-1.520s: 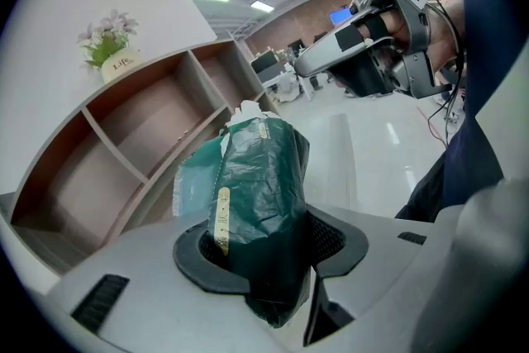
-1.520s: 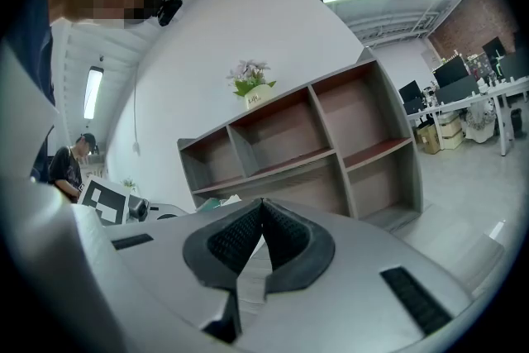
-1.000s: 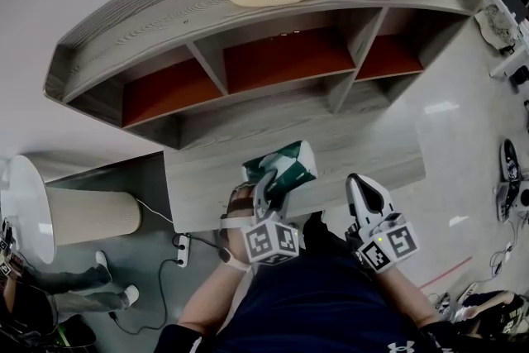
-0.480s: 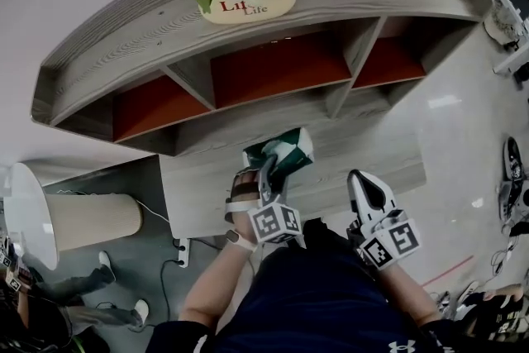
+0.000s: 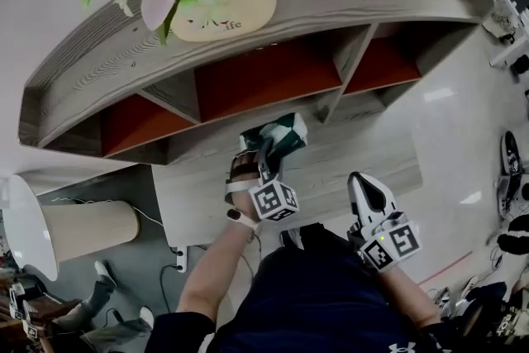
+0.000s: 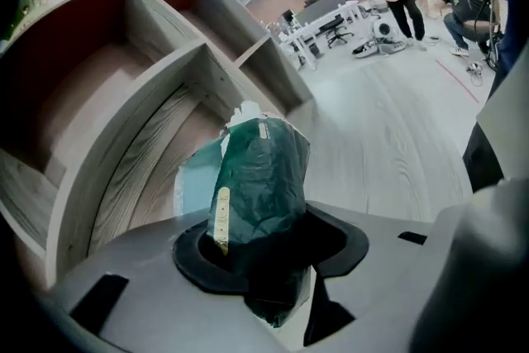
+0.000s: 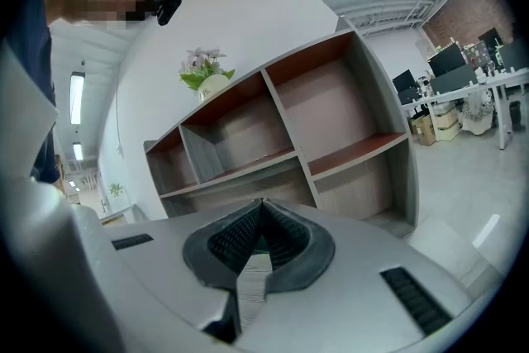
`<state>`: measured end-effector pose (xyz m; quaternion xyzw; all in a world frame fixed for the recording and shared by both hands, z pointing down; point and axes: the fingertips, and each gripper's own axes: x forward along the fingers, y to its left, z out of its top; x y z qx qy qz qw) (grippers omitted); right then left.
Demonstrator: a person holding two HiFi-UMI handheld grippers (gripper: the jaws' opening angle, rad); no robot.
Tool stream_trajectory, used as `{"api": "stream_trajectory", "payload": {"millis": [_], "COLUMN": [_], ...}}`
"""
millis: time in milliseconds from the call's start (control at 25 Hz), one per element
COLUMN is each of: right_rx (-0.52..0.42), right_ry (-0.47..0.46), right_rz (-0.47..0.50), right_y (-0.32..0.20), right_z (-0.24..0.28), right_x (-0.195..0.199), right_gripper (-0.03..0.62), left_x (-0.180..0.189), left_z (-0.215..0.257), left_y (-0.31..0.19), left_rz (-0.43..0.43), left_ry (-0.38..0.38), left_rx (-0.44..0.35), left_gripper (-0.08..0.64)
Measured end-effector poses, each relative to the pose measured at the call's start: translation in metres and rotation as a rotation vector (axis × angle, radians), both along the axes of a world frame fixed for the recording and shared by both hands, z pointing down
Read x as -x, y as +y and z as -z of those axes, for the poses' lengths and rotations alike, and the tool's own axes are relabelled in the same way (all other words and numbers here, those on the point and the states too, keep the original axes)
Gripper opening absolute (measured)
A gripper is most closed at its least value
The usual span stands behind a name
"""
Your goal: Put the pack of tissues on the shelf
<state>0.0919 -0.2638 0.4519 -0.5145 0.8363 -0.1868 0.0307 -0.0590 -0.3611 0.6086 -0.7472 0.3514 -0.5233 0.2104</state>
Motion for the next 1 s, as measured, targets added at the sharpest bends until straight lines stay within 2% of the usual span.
{"api": "stream_trajectory", "payload": {"millis": [200, 440, 560, 760, 1000], "right_rx": [0.012, 0.031, 0.033, 0.054, 0.078], "right_ry": [0.003, 0.008, 0.008, 0.018, 0.029], "right_rz": [-0.026, -0.048, -0.06, -0.076, -0.094], "right_y": [-0.004, -0.003, -0.004, 0.003, 0.008], "right_z": [-0.003, -0.006, -0.008, -0.013, -0.018], "right_x": [-0.014, -0.026, -0.03, -0.038, -0.045], "right_gripper": [0.005, 0.005, 0.005, 0.005, 0.004], "left_x": [-0.01, -0.015, -0.015, -0.013, -0.013], "left_z": [-0.015, -0.049, -0.065, -0.097, -0.12], "left_y": [-0.029, -0.055, -0.073, -0.09, -0.101], "left_rz": [-0.021, -0.013, -0.022, 0.012, 0.026], "left_ry": [-0.029, -0.047, -0.08, -0.089, -0.121], "left_rx": [-0.03, -0.013, -0.02, 0.034, 0.059], "left_gripper": [0.19, 0.193, 0.193, 0.193, 0.193]}}
